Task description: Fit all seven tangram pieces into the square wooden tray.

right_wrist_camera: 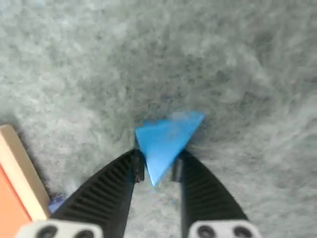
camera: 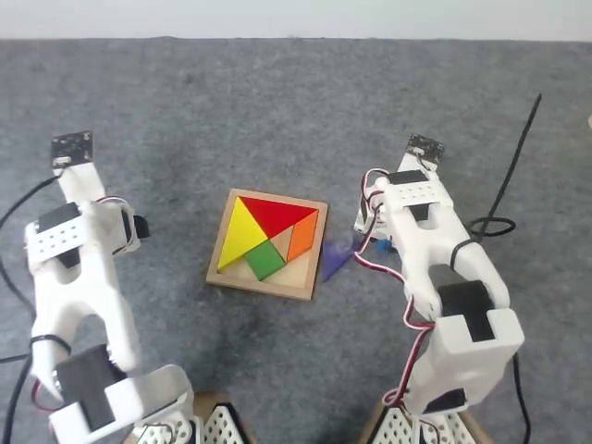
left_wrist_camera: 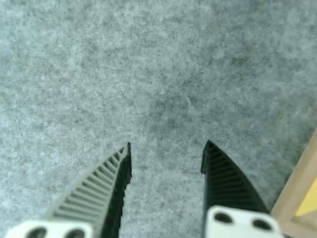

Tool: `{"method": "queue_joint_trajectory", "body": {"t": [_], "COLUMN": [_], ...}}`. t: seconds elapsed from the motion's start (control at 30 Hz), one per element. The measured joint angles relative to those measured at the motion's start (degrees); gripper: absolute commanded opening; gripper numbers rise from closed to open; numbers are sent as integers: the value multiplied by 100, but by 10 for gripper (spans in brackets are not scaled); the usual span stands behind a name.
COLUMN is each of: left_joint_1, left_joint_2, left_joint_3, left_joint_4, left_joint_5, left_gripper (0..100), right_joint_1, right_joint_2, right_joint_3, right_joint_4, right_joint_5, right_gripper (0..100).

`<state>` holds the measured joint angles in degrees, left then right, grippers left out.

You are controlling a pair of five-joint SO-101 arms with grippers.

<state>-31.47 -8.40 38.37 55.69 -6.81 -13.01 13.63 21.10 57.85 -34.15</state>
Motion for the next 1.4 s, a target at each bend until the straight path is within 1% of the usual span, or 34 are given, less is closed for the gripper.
{"method": "queue_joint_trajectory", "body": {"t": [0.13,0.37,0.5,0.6,0.73,0.9,1.07,1.23,1.4], "left_joint_1": [0,0,0,0,0,9,9,0,0], "left_joint_2": [0,0,0,0,0,0,0,0,0], "left_joint_3": [0,0,0,0,70,70,70,70,70], "left_joint_4": [0,0,0,0,0,0,0,0,0], "left_joint_5": [0,0,0,0,0,0,0,0,0], "left_gripper": [228,228,228,228,228,228,228,228,228], "right_joint_1": [62,158,193,193,193,211,220,220,220], "right_joint_2": [35,26,-97,-114,-114,-114,-114,-114,-114], "right_joint_3": [0,-18,-18,-9,-9,-9,0,0,0], "right_joint_4": [0,26,9,-44,-316,-378,-492,-844,-888], "right_joint_5": [0,-9,-273,-484,-686,-826,-862,-862,-862], "right_gripper": [44,148,233,271,262,245,219,224,224]}}
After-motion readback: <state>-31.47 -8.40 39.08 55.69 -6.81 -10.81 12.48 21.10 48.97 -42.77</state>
